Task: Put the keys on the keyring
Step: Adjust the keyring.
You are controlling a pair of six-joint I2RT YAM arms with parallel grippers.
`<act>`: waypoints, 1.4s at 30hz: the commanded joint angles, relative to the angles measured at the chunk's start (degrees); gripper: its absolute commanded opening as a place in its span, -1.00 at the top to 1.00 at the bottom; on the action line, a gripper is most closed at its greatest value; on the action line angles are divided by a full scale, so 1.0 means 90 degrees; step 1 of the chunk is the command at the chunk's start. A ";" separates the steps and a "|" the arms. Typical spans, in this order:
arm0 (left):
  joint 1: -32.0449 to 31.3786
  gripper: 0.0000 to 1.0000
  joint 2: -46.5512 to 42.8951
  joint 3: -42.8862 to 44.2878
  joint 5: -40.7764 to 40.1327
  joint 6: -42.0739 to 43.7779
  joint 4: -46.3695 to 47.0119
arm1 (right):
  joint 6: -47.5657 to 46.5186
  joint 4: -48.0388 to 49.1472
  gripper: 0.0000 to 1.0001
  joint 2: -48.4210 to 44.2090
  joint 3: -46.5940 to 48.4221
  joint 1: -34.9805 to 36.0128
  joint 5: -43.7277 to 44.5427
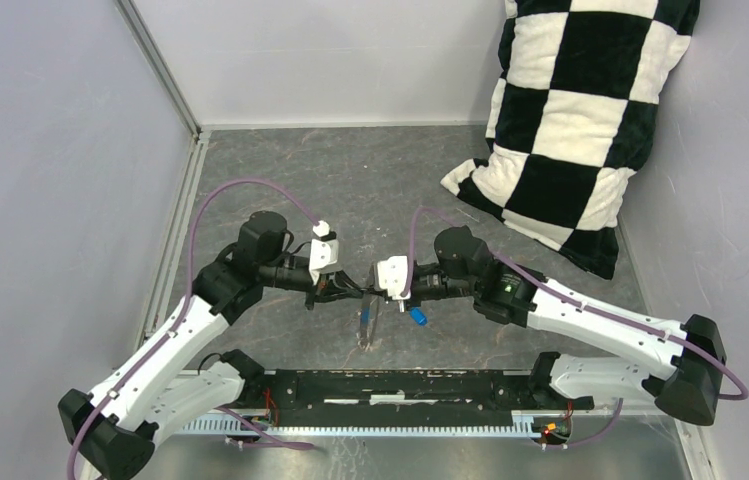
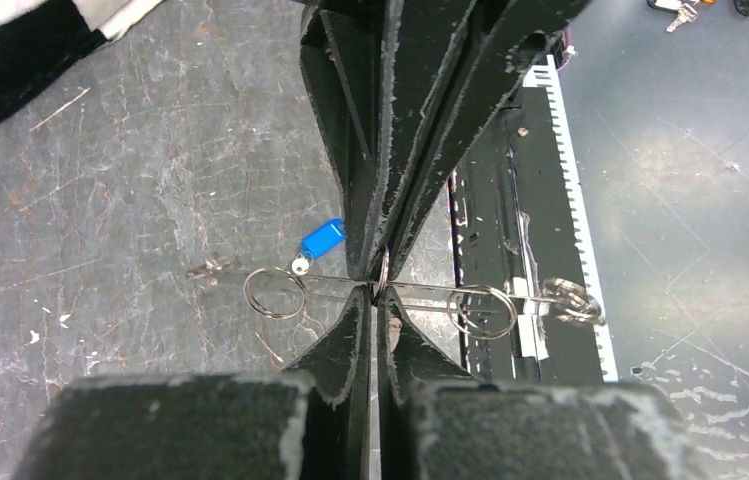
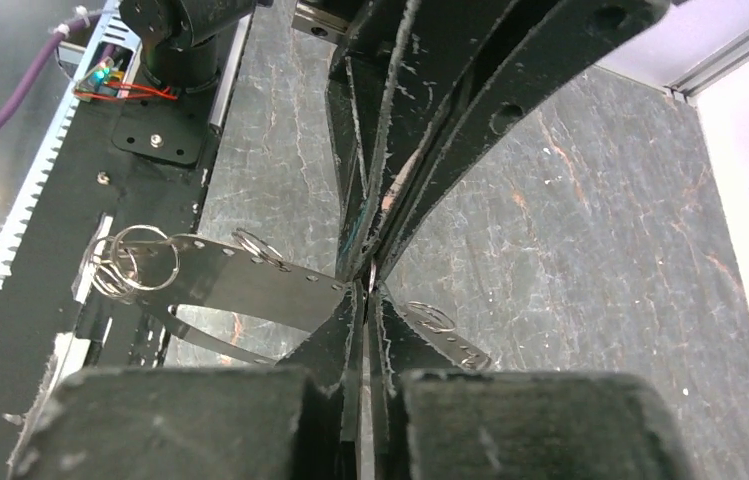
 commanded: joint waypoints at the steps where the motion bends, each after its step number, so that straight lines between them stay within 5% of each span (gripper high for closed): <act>1: -0.0038 0.96 -0.0216 0.0006 0.0304 0.0320 0.0197 | 0.0212 0.0376 0.99 0.0049 0.0328 0.0014 -0.0070; 3: -0.0033 0.92 -0.0216 -0.0009 0.0289 0.0335 0.0198 | 0.0281 0.0448 0.99 0.0040 0.0297 0.0014 -0.0153; 5: -0.0035 0.48 -0.0197 -0.0005 0.0200 0.0305 0.0169 | 0.0399 0.0521 0.99 0.0022 0.0283 0.0014 -0.0070; 10: -0.0034 -0.06 -0.0472 0.0055 -0.0320 0.0769 -0.0374 | 0.0567 0.0857 0.99 -0.0216 0.0063 -0.0001 0.0058; 12: -0.0036 -0.13 -0.0744 -0.0045 -0.0533 0.0857 -0.0481 | 0.0609 0.0942 0.99 -0.0274 -0.0008 0.0005 0.0075; 19: -0.0035 -0.18 -0.1510 -0.0352 -0.1202 0.1287 -0.0740 | 0.0758 0.1120 0.99 -0.0409 -0.0120 0.0000 0.0149; 25: -0.0042 -0.04 -0.2020 -0.0748 -0.1381 0.0877 0.0548 | 0.1169 0.1427 0.99 -0.0429 -0.0196 0.0004 0.0162; 36: -0.0034 0.13 -0.1591 -0.0469 -0.0329 0.0422 0.0670 | 0.1593 0.1424 0.99 -0.0276 -0.0156 0.0003 0.0198; 42: -0.0040 0.26 -0.1125 -0.0014 0.0476 0.0466 -0.0178 | 0.1469 0.1065 0.98 -0.0060 0.0008 0.0004 0.0762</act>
